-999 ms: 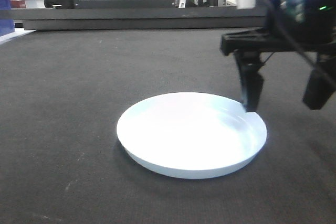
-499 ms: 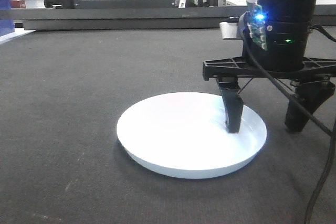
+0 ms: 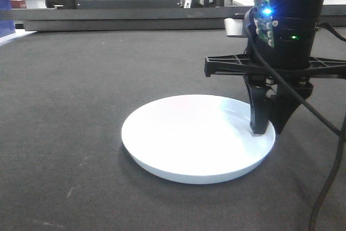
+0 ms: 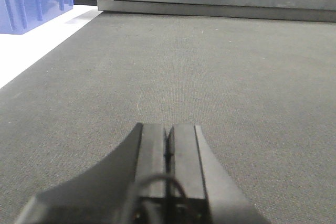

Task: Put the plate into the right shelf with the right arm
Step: 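Lower the right gripper onto the rim of the white plate, then close the right gripper on the plate rim and lift it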

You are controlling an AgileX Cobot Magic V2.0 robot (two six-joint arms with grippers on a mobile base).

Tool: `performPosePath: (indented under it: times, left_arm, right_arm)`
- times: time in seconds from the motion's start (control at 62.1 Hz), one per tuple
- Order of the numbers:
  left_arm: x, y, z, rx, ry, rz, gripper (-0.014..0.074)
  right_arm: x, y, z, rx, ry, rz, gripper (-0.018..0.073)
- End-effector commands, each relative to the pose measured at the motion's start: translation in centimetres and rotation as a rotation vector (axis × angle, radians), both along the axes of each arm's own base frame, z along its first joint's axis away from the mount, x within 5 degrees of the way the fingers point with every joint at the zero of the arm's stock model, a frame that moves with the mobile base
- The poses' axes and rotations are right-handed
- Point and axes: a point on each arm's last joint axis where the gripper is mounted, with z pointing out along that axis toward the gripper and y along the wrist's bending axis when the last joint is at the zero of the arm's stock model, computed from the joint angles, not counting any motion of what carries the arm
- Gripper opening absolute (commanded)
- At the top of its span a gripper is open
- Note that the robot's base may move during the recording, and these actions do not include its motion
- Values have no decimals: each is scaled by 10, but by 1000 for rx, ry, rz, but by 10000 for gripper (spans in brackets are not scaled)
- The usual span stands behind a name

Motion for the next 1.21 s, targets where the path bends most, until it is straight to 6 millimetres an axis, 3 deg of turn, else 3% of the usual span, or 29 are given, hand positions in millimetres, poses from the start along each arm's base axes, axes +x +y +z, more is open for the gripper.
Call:
performPosePath:
  times: [0.0,0.242,0.499,0.805,1.031,1.192]
  left_arm:
    - [-1,1,5,-18,-89,9,-128]
    - [-1,1,5,-18,-89,9,-128]
    - [-1,1,5,-18,-89,9,-128]
    - [-1,1,5,-18,-89,9,-128]
    - [-1,1,5,-18,-89,9,-128]
    - [-1,1,5,-18,-89,9,-128]
  right_arm:
    - [-3,-3,32,39,-85,-3,51]
    - [-13,-11,65,81,-218,28,51]
    - [-34,-29,90,127,-549,162,51]
    - [-70,-84,102,139,-931,120,51]
    - [-101,-127,112,25,-1161,54,51]
    - [-125,-145,118,-35,-1309,-8,51]
